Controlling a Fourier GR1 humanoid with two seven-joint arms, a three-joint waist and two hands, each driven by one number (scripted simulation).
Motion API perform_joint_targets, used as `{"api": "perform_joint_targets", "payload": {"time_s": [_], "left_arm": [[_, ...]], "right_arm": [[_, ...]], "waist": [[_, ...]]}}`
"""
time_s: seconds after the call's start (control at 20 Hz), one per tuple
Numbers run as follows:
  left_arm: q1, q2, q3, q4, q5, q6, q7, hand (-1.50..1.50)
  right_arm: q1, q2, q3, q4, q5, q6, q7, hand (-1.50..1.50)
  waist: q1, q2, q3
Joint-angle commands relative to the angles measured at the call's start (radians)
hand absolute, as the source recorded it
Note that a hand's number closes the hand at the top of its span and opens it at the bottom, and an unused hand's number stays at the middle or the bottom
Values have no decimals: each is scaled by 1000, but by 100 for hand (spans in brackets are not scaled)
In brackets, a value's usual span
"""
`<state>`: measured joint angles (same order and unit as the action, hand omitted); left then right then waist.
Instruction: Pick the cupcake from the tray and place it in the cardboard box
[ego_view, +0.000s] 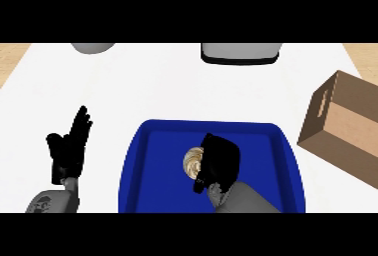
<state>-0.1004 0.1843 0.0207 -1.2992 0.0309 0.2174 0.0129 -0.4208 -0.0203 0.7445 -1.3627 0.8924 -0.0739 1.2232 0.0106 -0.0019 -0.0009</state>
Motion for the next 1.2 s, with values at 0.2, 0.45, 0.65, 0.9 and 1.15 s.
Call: {"api": "perform_joint_targets", "payload": {"time_s": [0.2, 0.45, 0.65, 0.9, 1.15], "left_arm": [[-1, -8, 25, 30, 1, 3, -12, 0], [8, 15, 42, -27, 20, 5, 47, 0], [61, -27, 8, -17, -8, 21, -11, 0], [56, 9, 26, -34, 4, -14, -6, 0], [43, -6, 21, -51, -10, 26, 46, 0]], "right_arm": [[191, -91, 72, -215, 80, 57, 35, 150], [440, -422, 222, -508, 19, 57, -262, 150], [559, -667, 198, -771, 78, 3, -303, 150], [671, -833, 150, -1052, 171, -50, -283, 150], [718, -915, 62, -1294, 181, -55, -234, 150]], "waist": [[-24, -2, 0], [-57, -13, 1], [-45, -8, 0], [-36, -6, 1], [-54, -12, 0]]}}
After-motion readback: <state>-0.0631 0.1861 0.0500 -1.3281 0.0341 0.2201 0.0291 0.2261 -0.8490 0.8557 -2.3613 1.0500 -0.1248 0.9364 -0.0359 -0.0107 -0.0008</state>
